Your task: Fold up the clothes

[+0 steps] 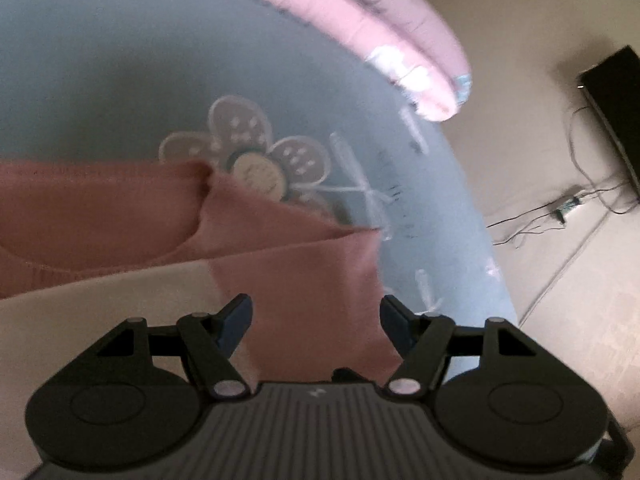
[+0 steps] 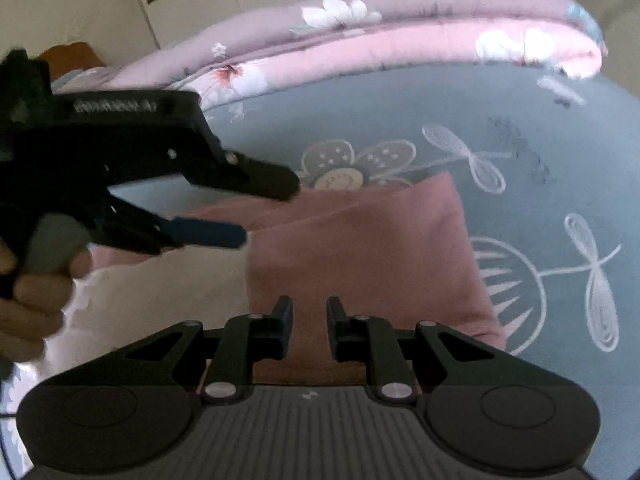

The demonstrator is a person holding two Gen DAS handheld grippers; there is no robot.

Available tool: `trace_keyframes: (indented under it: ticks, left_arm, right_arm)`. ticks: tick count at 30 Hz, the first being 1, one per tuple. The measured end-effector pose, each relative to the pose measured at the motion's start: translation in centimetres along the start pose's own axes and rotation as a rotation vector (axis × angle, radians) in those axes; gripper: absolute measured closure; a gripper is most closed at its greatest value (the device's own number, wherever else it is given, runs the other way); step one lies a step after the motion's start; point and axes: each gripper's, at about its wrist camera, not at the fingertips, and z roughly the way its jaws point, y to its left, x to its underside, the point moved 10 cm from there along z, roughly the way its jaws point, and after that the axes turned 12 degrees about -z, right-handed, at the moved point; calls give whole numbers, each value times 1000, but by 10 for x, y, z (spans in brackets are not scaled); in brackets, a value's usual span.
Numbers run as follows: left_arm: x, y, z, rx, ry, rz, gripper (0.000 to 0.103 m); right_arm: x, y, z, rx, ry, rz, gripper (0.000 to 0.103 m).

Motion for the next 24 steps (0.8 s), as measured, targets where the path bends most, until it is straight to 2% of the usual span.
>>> trace_keyframes:
  ticks: [6,8,11,13,15,18,21,24]
  left_arm:
    - [-2,12,7,-42,-62,65,32]
    - [-2,7,4,-52,-54,55,34]
    - [-1,-5,-16,10,-59,68,31]
    - [-1,-5,-32,33,-78,76,30]
    - [0,5,-46,15,-88,78,30]
    - [5,30,-62,-33,-85,83,30]
    - [8,58,-74,-116,-108,77,30]
    - [15,72,-87,-126,-123,69,30]
  right_arm:
    - [3,2,3,-18,11,-3,78]
    - [5,2,4,-24,15,-4,78]
    - [6,3,6,-33,20,-6,78]
    - [-6,17,12,-57,2,-25,76]
    - [-13,36,25,-62,-6,-83,76]
    - [-7,62,49,-68,50,-131,71]
    - [6,72,47,-31,42,-161,64]
    - [8,75,37,-31,33,-156,65]
